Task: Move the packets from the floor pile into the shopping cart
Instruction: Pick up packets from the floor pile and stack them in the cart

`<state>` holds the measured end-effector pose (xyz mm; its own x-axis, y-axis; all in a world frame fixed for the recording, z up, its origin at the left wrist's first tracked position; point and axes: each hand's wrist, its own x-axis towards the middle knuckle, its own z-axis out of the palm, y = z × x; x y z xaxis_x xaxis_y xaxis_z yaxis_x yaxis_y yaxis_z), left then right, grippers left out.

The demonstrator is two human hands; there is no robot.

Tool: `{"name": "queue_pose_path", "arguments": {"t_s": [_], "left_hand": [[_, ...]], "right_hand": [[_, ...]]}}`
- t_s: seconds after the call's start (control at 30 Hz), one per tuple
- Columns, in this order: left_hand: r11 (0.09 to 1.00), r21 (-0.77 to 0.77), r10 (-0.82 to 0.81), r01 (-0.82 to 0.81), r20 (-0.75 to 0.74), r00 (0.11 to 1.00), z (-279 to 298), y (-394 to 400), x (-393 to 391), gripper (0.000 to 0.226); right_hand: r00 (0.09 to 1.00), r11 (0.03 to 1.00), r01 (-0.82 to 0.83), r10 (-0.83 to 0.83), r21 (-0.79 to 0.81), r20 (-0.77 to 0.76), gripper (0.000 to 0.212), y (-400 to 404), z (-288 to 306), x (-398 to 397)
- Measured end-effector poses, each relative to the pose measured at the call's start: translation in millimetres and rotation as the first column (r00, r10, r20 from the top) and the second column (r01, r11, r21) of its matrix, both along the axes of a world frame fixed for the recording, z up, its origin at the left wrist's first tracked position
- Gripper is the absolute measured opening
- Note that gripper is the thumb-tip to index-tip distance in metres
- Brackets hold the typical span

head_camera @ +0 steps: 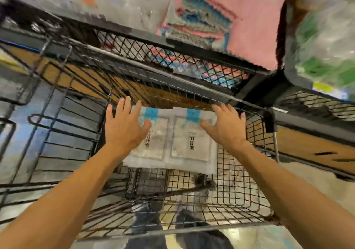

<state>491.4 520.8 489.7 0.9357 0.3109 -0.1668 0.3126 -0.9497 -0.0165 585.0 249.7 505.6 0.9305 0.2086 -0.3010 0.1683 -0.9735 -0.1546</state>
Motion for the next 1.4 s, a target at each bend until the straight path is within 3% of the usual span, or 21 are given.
{"name": "queue_pose_path", "arguments": {"t_s": [0.13,0.23,0.47,0.63,0.8,1.0,1.23,1.4], "left_hand": [[1.0,0.001,-0.02,0.02,-0.026,0.999,90.7,0.1,15.2,0.07],[0.999,0.034,-0.044,0.042,0.073,0.996,165.0,-2.9,27.3,0.066],[0.989,0.083,-0.135,0.12,0.209,0.969,316.1,-31.5,44.9,0.066],[0.959,0.148,-0.277,0.241,0.324,0.904,363.7,-50.6,40.3,0.066],[0.904,0.13,-0.426,0.408,0.348,0.835,382.6,-78.7,22.2,0.063],[0.725,0.125,-0.677,0.677,0.311,0.667,389.2,-148.1,-10.2,0.064],[0.432,0.082,-0.863,0.898,0.325,0.386,394.6,-273.6,-76.0,0.068],[0.279,0.035,-0.923,0.96,0.287,0.258,391.4,-339.9,-130.0,0.07]], "right_hand": [[0.998,0.997,-0.003,-0.002,0.072,0.068,0.076,0.3,85.0,8.1],[0.988,0.987,0.003,-0.028,0.158,0.153,0.073,-7.6,157.1,14.5],[0.955,0.984,0.06,-0.106,0.168,0.277,0.074,-42.8,290.9,13.9],[0.883,0.968,0.17,-0.233,0.185,0.408,0.066,-72.3,348.6,-29.2],[0.816,0.913,0.358,-0.408,0.197,0.409,0.071,-108.0,369.4,-102.5],[0.687,0.77,0.61,-0.632,0.188,0.359,0.077,-152.6,380.0,-230.4],[0.377,0.477,0.853,-0.845,0.214,0.38,0.074,-214.1,392.4,-390.6],[0.19,0.278,0.943,-0.901,0.184,0.391,0.073,-242.1,388.8,-487.1]]}}
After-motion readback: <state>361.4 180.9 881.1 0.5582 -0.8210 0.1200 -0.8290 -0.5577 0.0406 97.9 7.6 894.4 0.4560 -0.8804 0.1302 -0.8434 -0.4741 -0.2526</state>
